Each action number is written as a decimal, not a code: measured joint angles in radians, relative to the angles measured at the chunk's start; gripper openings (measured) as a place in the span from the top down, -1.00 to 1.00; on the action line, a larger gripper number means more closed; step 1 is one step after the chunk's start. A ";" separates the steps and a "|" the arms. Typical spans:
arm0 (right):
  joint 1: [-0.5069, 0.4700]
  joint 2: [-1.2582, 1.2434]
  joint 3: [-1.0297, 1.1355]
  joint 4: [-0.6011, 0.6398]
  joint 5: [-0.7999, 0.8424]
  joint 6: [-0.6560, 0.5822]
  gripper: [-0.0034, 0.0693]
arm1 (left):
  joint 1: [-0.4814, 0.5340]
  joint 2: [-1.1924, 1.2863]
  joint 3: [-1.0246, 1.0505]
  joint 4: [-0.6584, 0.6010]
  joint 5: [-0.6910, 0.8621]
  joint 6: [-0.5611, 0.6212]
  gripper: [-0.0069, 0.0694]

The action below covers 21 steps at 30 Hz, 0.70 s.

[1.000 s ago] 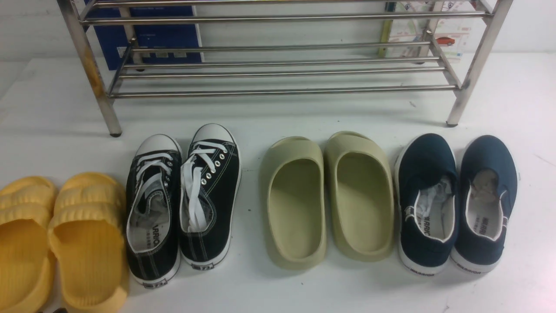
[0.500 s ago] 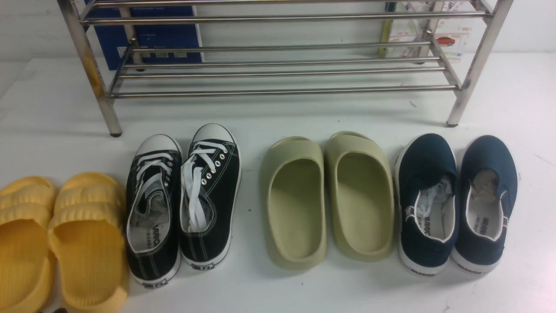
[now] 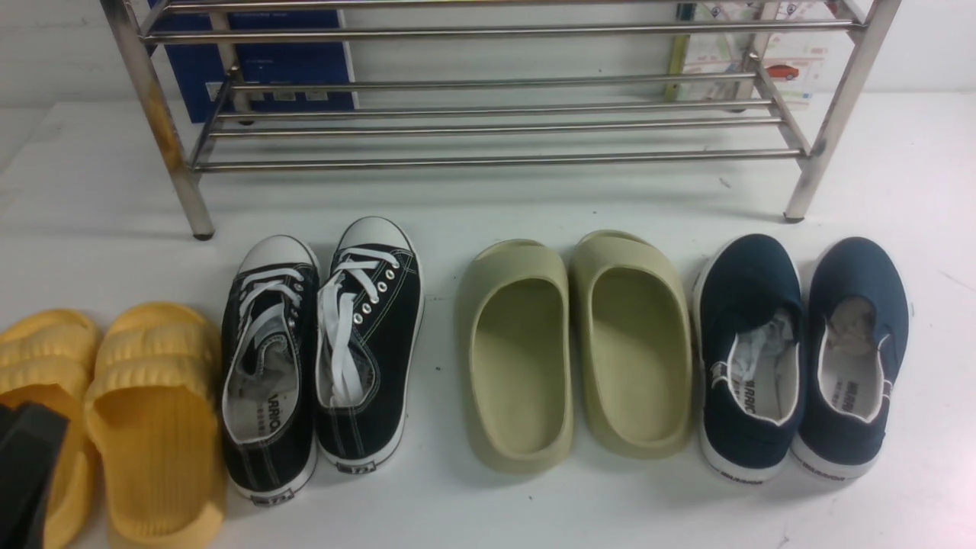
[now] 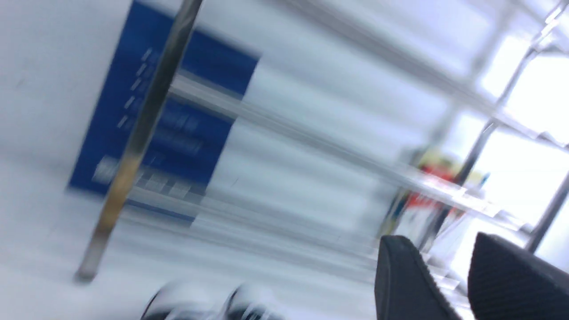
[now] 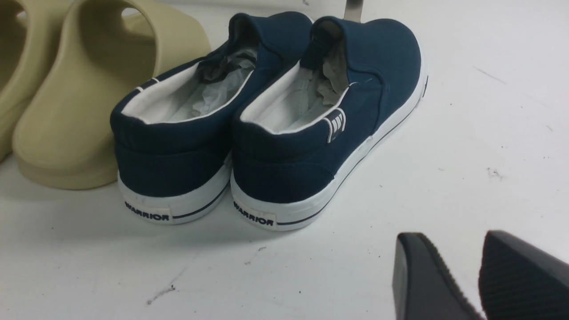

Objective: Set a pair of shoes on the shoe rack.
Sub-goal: Use the left arm to grab the shoe closest to it

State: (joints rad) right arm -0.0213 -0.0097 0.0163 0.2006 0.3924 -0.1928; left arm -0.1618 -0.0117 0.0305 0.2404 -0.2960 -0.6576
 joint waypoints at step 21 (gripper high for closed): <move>0.000 0.000 0.000 0.000 0.000 0.000 0.25 | 0.000 0.604 -0.928 -0.154 0.837 0.026 0.19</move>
State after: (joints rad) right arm -0.0213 -0.0097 0.0163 0.2006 0.3924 -0.1928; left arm -0.1618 0.5920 -0.8976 0.0868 0.5411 -0.6319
